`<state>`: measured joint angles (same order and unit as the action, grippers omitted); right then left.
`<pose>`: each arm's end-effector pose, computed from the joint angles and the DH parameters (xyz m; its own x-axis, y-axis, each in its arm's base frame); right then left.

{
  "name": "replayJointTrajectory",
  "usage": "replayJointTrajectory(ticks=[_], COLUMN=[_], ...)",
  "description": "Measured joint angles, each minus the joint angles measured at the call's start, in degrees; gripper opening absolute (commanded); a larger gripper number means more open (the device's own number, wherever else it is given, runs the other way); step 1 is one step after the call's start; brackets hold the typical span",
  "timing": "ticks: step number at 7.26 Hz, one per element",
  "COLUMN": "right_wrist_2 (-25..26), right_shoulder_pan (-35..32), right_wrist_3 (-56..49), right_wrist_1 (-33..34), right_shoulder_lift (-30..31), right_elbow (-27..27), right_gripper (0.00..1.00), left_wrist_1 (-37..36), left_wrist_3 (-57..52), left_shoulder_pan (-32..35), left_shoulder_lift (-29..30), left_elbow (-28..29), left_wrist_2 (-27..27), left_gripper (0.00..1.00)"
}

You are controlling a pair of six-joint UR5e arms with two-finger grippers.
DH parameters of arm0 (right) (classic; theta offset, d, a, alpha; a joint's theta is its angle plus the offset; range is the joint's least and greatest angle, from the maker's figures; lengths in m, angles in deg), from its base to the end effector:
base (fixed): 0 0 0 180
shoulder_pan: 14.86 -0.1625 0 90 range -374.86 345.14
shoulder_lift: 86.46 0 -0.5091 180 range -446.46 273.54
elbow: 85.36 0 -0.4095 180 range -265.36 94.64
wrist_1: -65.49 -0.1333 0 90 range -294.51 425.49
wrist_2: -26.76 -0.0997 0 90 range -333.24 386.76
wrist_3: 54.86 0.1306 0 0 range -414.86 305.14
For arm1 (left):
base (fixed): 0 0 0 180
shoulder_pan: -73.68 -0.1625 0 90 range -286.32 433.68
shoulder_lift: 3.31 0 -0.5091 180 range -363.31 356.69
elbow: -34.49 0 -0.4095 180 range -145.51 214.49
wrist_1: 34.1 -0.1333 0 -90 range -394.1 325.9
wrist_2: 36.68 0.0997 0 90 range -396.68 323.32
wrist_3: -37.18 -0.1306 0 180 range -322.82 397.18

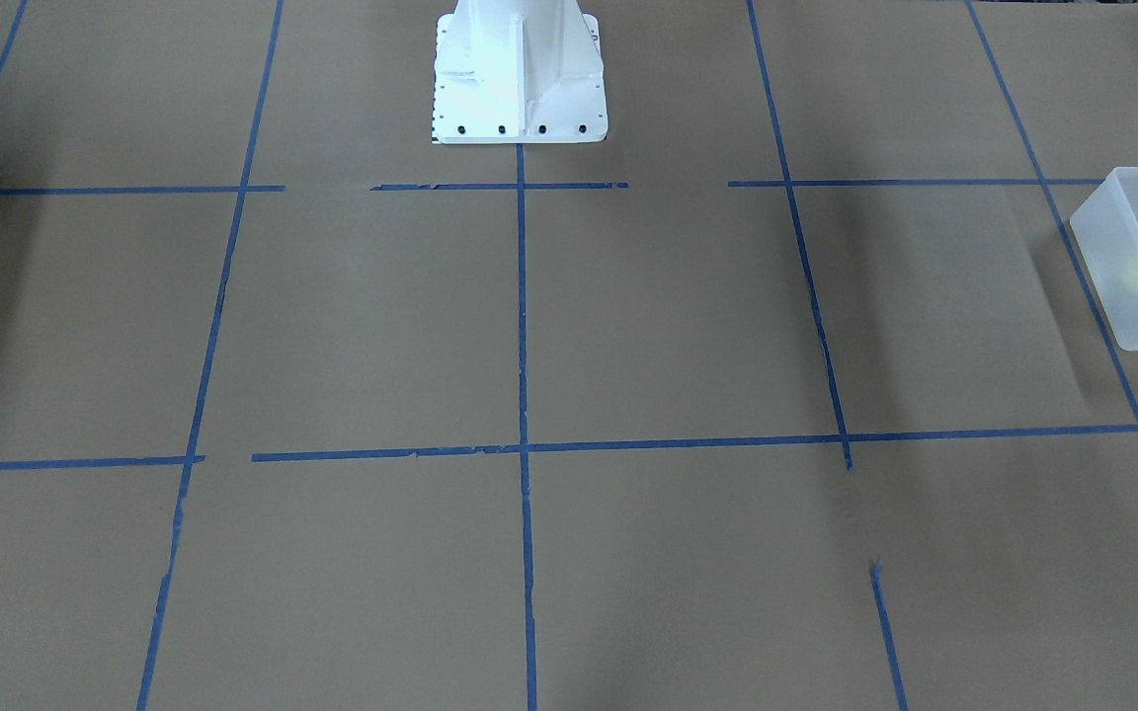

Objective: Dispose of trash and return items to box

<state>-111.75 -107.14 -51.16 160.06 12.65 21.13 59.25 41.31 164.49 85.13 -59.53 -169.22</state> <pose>0.0525 -0.4276 0.6941 0.6595 0.0541 0.7498 -0.0825 0.9966 0.0006 -0.0521 -0.5035 0.7395 0.7348 -0.0138 -0.6782 0.0672 0.9964 0.0525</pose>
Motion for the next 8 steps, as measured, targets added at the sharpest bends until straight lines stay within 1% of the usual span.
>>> replayJointTrajectory(ticks=[4, 8], right_wrist_2=[0.1, 0.2], right_shoulder_pan=[0.0, 0.0], right_wrist_3=[-0.1, -0.5], right_wrist_1=[0.0, 0.0], right_shoulder_lift=[0.0, -0.3], right_elbow=[-0.1, -2.0], right_gripper=[1.00, 1.00], left_wrist_1=[0.1, 0.1], left_wrist_3=[0.0, 0.1], left_shoulder_pan=[0.5, 0.5], left_shoulder_lift=[0.2, 0.6], left_elbow=[0.1, 0.1], left_wrist_2=[0.0, 0.1], left_gripper=[1.00, 1.00])
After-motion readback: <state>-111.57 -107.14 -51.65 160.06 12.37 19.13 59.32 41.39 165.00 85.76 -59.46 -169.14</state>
